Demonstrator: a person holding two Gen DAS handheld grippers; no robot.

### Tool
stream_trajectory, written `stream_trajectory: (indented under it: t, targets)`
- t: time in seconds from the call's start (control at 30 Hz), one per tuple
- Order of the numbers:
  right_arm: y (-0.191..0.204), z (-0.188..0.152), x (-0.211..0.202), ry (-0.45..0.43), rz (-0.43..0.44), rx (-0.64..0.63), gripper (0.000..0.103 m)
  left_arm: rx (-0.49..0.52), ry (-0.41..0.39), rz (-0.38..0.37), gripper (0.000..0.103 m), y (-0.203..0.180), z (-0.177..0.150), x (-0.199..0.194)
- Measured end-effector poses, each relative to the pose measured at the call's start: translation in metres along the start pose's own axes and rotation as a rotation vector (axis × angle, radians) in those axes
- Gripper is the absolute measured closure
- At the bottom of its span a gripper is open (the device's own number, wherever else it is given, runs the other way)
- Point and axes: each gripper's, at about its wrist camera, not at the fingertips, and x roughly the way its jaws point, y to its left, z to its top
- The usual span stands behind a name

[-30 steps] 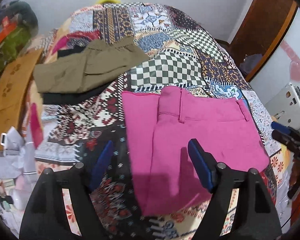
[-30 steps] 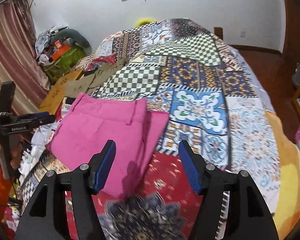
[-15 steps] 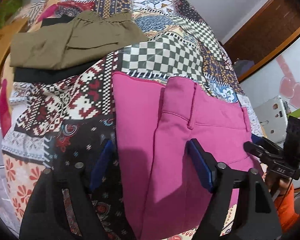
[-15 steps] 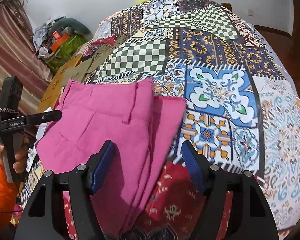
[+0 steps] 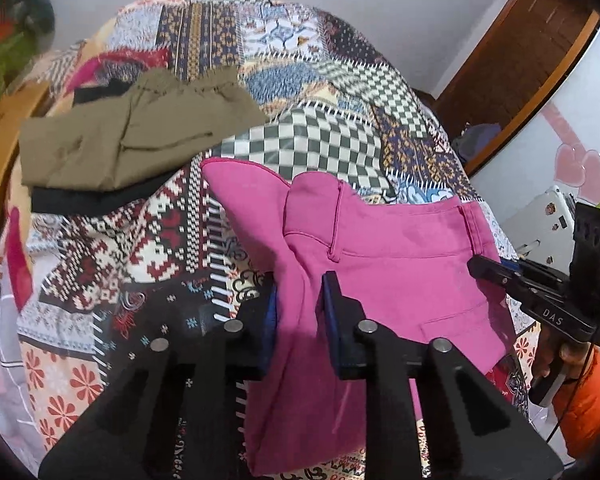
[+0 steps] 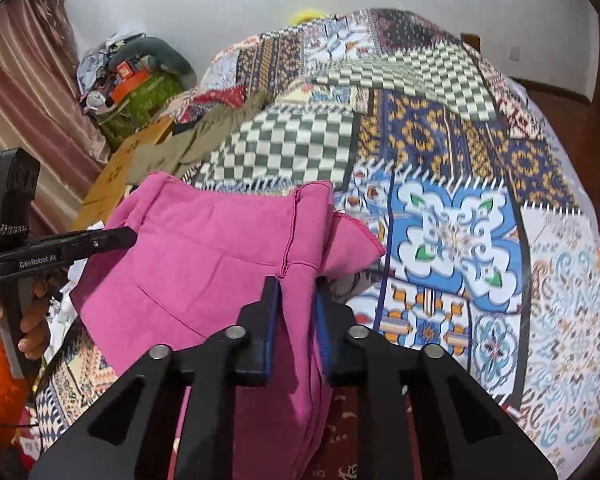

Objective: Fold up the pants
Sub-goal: 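Lift the pink pants with the left gripper and carry them toward the olive pants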

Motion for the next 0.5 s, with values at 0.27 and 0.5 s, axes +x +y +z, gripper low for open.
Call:
stream_trajectory:
  t: [0.27, 0.5]
  targets:
    - [0.03, 0.026, -0.015, -0.082, -0.032, -0.13, 0.091, 0.04, -0.09, 0.056, 0.09, -0.001, 0.012, -0.032]
    - [0.056, 0.061, -0.019, -0.151, -0.027, -0.187, 0.091, 0.056, -0.195, 0.106, 0.09, 0.013, 0.038, -0.07]
